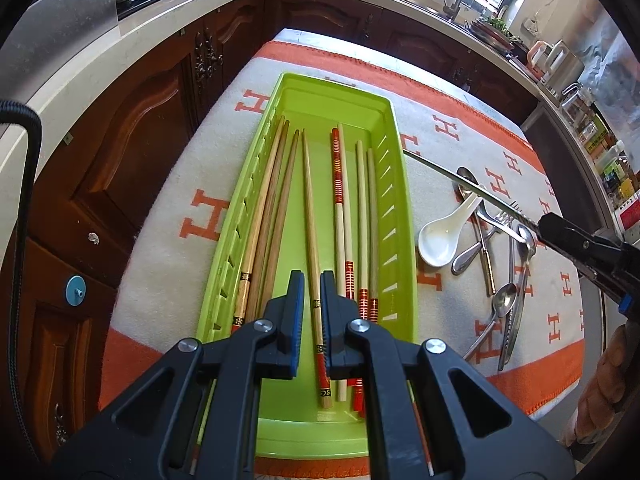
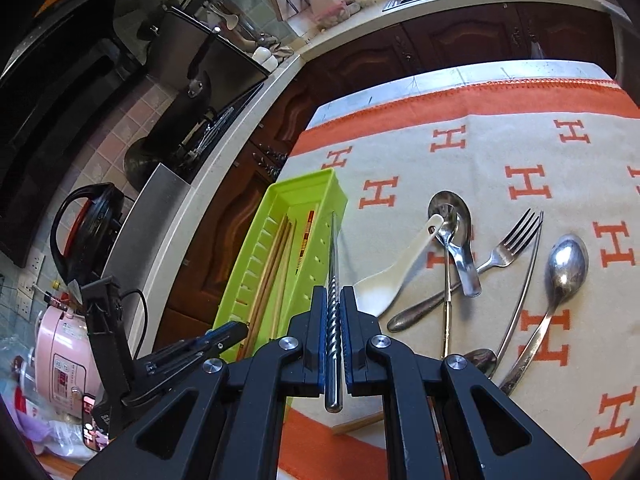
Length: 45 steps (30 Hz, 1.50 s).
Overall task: Organize utensils
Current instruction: 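Carry the metal chopstick over the green tray with the right tool and release it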
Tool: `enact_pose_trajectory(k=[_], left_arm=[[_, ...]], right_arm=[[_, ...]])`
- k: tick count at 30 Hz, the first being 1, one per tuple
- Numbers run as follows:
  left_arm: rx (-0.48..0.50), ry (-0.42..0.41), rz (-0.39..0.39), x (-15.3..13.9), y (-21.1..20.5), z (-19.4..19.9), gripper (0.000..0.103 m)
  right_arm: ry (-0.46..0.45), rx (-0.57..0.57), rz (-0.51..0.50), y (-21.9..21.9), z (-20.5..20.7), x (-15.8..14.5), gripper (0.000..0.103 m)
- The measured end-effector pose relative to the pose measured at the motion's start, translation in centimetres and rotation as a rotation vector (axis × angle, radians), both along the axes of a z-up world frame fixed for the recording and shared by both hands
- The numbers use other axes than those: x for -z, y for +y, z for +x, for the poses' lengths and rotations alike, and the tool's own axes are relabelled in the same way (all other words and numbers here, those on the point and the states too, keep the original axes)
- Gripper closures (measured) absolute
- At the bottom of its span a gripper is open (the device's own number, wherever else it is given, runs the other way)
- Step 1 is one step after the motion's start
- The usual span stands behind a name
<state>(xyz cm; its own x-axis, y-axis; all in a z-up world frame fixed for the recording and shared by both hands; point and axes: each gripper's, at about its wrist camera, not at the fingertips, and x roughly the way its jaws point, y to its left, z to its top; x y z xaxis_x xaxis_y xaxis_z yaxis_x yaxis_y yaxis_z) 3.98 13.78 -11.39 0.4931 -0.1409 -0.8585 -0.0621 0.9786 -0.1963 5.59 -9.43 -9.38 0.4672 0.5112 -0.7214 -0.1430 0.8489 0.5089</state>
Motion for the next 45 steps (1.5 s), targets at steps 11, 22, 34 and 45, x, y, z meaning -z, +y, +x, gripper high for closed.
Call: enact_pose_trajectory(k=[11, 22, 34, 45], left_arm=[[0.013, -0.006, 0.002, -0.3, -0.4, 0.0, 0.098], [0.022, -0.019, -0.003, -0.7, -0.5, -0.1, 0.098], [0.022, -0.037, -0.013, -1.2, -0.1, -0.5, 0.098], [-0.009, -0.051, -0.020, -1.6, 1.3, -1.2, 0.098]], right_arm=[[-0.074, 0.056, -0.031, -1.1, -0.4, -1.5, 0.097], [-0.225, 0.105, -0.100, -1.1, -2.0, -4.9, 0.097], [-0.370, 0.139, -0.107, -0.6, -3.9, -9.1, 0.097], [-0.529, 0.076, -0.169, 4.0, -5.9, -10.9, 0.097]])
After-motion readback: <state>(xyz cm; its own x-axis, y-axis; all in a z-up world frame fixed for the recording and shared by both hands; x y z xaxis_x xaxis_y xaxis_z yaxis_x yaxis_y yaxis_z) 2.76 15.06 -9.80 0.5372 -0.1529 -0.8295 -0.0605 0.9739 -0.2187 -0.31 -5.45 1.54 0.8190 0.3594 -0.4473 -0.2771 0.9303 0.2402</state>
